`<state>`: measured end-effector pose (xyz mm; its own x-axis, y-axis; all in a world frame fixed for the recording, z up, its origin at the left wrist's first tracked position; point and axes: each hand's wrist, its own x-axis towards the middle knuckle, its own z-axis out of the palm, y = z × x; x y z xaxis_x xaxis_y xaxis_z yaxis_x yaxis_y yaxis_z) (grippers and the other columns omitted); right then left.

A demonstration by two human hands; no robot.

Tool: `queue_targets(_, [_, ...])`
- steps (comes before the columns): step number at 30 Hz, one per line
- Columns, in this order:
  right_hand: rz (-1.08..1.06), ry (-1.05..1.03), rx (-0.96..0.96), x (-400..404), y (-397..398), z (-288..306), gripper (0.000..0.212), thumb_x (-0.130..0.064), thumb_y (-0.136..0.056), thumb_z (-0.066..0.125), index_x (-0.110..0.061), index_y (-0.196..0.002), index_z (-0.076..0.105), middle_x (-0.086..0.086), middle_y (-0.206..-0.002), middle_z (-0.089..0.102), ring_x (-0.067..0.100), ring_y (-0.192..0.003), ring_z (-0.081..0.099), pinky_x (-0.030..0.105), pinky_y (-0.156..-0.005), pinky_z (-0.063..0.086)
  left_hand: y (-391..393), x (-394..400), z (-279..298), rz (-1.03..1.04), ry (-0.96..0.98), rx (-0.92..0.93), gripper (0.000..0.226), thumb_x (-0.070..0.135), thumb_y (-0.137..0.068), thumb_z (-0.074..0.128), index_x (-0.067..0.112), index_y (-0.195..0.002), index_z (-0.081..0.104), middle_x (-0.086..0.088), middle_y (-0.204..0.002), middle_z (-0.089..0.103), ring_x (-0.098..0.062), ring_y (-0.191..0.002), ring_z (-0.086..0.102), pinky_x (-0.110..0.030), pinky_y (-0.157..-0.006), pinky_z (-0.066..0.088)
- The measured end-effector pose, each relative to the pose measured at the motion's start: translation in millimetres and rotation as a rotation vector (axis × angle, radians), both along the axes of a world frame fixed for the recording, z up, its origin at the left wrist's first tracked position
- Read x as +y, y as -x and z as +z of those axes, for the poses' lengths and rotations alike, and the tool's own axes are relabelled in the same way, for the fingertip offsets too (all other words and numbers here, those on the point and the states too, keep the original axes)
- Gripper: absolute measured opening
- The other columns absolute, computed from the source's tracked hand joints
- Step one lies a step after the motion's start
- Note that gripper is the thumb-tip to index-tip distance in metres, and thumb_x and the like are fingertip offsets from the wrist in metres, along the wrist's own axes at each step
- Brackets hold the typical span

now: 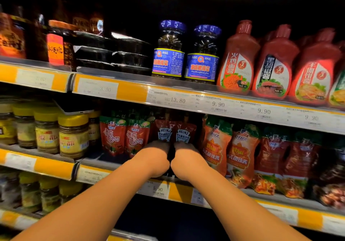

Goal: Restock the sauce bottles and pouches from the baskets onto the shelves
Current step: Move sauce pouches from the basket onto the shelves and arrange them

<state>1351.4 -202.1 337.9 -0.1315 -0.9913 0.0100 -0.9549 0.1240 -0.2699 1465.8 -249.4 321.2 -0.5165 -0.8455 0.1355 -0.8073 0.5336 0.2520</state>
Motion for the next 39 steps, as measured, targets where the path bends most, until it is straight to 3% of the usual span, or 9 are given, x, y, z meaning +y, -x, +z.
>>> queue_targets(2, [0.041, 0.075, -0.075, 20, 2, -1, 0.044, -0.003, -0.093, 0.052, -0.013, -0.136, 0.054, 0.013, -0.12, 0.059, 0.03, -0.098, 0.061, 0.042, -0.081, 0.057, -14, 14, -3, -0.004, 0.027, 0.165, 0.03, 0.017, -0.093, 0.055, 0.023, -0.122, 0.06, 0.001, -0.092, 0.059, -0.017, -0.076, 0.058, -0.031, -0.058, 0.046])
queue_targets(4, [0.082, 0.119, -0.107, 41, 5, -5, 0.05, -0.005, -0.095, 0.049, -0.013, -0.144, 0.049, 0.014, -0.132, 0.056, 0.033, -0.11, 0.06, 0.045, -0.092, 0.056, -31, 31, -6, 0.026, 0.076, 0.248, 0.022, 0.026, -0.097, 0.055, 0.022, -0.118, 0.061, 0.001, -0.094, 0.061, -0.015, -0.074, 0.058, -0.033, -0.059, 0.048])
queue_targets(8, [0.161, 0.183, -0.104, 83, 4, -19, 0.06, -0.015, -0.103, 0.05, -0.027, -0.159, 0.033, -0.004, -0.163, 0.035, 0.021, -0.15, 0.032, 0.038, -0.119, 0.034, -68, 72, -19, 0.065, 0.148, 0.412, 0.038, 0.037, -0.1, 0.058, 0.032, -0.138, 0.056, 0.014, -0.13, 0.057, -0.009, -0.12, 0.055, -0.03, -0.1, 0.048])
queue_targets(13, [0.255, 0.204, -0.113, 128, -23, -43, 0.05, -0.027, -0.104, 0.052, -0.033, -0.152, 0.039, -0.011, -0.155, 0.04, 0.016, -0.144, 0.037, 0.033, -0.115, 0.037, -131, 129, -45, 0.145, 0.133, 0.538, 0.036, 0.048, -0.099, 0.059, 0.044, -0.135, 0.056, 0.032, -0.131, 0.051, 0.009, -0.118, 0.045, -0.016, -0.095, 0.036])
queue_targets(18, [0.401, 0.194, -0.124, 158, -76, -66, 0.057, -0.037, -0.104, 0.055, -0.036, -0.157, 0.034, -0.017, -0.162, 0.033, 0.008, -0.15, 0.029, 0.03, -0.121, 0.028, -212, 195, -89, 0.317, 0.048, 0.605, 0.033, 0.048, -0.099, 0.06, 0.045, -0.132, 0.06, 0.034, -0.13, 0.052, 0.008, -0.121, 0.048, -0.021, -0.095, 0.042])
queue_targets(25, [0.625, 0.098, -0.197, 184, -183, -121, 0.052, -0.034, -0.101, 0.06, -0.034, -0.151, 0.043, -0.015, -0.154, 0.042, 0.011, -0.142, 0.041, 0.032, -0.115, 0.039, -335, 299, -180, 0.671, -0.082, 0.743, 0.019, 0.036, -0.094, 0.071, 0.046, -0.11, 0.071, 0.042, -0.113, 0.062, 0.023, -0.108, 0.053, -0.016, -0.088, 0.044])
queue_targets(29, [0.751, -0.002, -0.191, 190, -243, -154, 0.053, -0.036, -0.102, 0.058, -0.032, -0.152, 0.041, -0.013, -0.153, 0.042, 0.01, -0.141, 0.04, 0.029, -0.114, 0.037, -395, 347, -229, 0.861, -0.136, 0.706, 0.023, 0.028, -0.091, 0.075, 0.042, -0.109, 0.073, 0.028, -0.113, 0.069, 0.01, -0.11, 0.061, -0.029, -0.096, 0.049])
queue_targets(34, [0.831, -0.116, -0.191, 191, -315, -188, 0.055, -0.031, -0.101, 0.057, -0.026, -0.154, 0.044, -0.005, -0.156, 0.044, 0.015, -0.143, 0.042, 0.032, -0.116, 0.036, -445, 386, -274, 1.168, -0.161, 0.789, 0.027, 0.008, -0.086, 0.074, 0.034, -0.095, 0.073, 0.014, -0.1, 0.075, -0.006, -0.098, 0.07, -0.03, -0.086, 0.05])
queue_targets(39, [0.855, -0.258, -0.17, 189, -372, -227, 0.059, -0.025, -0.099, 0.061, -0.021, -0.155, 0.042, 0.001, -0.161, 0.04, 0.023, -0.146, 0.04, 0.039, -0.117, 0.037, -471, 403, -304, 1.304, -0.233, 0.738, 0.02, 0.017, -0.089, 0.073, 0.032, -0.101, 0.069, 0.009, -0.104, 0.071, -0.01, -0.098, 0.066, -0.031, -0.087, 0.05])
